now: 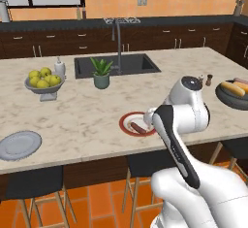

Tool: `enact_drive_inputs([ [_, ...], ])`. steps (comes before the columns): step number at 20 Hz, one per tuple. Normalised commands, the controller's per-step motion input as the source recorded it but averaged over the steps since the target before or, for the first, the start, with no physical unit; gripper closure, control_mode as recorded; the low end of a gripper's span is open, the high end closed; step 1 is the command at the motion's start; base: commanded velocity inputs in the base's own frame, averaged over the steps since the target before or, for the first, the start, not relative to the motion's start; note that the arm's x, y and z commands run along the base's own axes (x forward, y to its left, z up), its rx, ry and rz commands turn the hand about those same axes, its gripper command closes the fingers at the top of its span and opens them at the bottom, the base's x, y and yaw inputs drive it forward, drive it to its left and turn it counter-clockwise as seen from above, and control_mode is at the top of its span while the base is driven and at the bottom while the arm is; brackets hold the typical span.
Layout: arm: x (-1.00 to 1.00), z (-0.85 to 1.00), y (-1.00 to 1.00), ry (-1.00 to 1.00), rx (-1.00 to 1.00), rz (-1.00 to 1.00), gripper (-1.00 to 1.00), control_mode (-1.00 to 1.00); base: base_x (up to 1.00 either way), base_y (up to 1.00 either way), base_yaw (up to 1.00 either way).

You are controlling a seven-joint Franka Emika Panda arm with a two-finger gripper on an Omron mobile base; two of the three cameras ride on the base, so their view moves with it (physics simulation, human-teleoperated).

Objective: Place one bun and one sausage from the bowl on each plate.

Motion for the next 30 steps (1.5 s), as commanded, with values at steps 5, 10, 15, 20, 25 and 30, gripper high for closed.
enact_drive_inputs([
  [5,0.00,0.00,0.00,0.00,0.00,0.00,-1.00,1.00,-0.55,-0.72,-0.22],
  [10,0.00,0.00,0.00,0.00,0.00,0.00,-1.00,1.00,0.00,-0.96,-0.14],
  [15,0.00,0.00,0.00,0.00,0.00,0.00,-1.00,1.00,0.22,-0.85,0.00],
  [20,0.00,0.00,0.00,0.00,0.00,0.00,-1.00,1.00,0.38,-0.77,0.01],
  [25,0.00,0.00,0.00,0.00,0.00,0.00,-1.00,1.00,0.48,-0.56,0.08],
  [30,0.00,0.00,0.00,0.00,0.00,0.00,-1.00,1.00,0.20,-0.56,0.04],
])
